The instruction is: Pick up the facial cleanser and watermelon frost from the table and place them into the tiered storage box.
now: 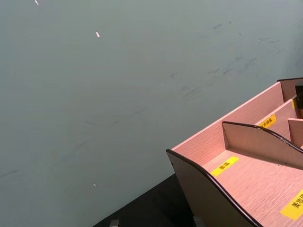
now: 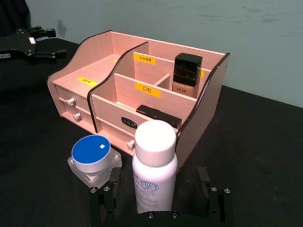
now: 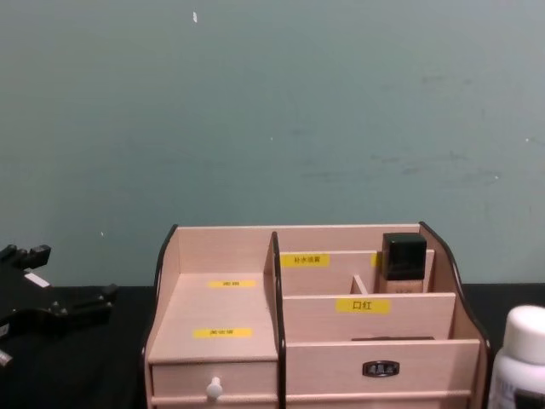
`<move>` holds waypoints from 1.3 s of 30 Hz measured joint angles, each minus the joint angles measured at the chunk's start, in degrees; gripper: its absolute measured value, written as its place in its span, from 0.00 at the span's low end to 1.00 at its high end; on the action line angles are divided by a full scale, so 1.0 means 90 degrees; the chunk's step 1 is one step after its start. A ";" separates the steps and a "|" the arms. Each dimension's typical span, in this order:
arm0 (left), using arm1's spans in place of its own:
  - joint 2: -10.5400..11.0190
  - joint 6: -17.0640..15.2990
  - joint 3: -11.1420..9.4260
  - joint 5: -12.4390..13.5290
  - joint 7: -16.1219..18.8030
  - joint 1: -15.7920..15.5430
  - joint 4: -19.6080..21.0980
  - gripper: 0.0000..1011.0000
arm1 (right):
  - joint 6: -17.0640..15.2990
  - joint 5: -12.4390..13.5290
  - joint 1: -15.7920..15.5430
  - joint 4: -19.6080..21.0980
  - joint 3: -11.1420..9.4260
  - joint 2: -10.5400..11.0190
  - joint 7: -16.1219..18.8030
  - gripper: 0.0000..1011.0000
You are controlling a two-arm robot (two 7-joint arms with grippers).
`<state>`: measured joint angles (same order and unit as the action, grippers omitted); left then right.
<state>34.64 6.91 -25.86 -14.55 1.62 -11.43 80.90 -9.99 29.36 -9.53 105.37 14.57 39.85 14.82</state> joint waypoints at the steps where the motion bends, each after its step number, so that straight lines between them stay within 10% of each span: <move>1: 0.0000 0.0000 0.0000 0.0000 0.0000 0.0000 0.0000 1.00 | 0.0012 -0.0025 0.0063 -0.0068 0.0023 -0.0052 0.0062 0.99; 21: 0.0000 0.0000 0.0000 0.0000 0.0000 0.0000 0.0000 1.00 | -0.0007 -0.0314 0.0744 -0.0800 0.0228 -0.0604 0.0643 0.99; 39: 0.0000 0.0000 0.0000 0.0000 0.0000 0.0000 0.0000 1.00 | -0.0006 -0.0362 0.0789 -0.0844 0.0247 -0.0625 0.0676 0.92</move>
<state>34.65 6.91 -25.86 -14.55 1.62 -11.43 80.90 -10.05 26.10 -2.43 97.77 16.79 34.22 20.90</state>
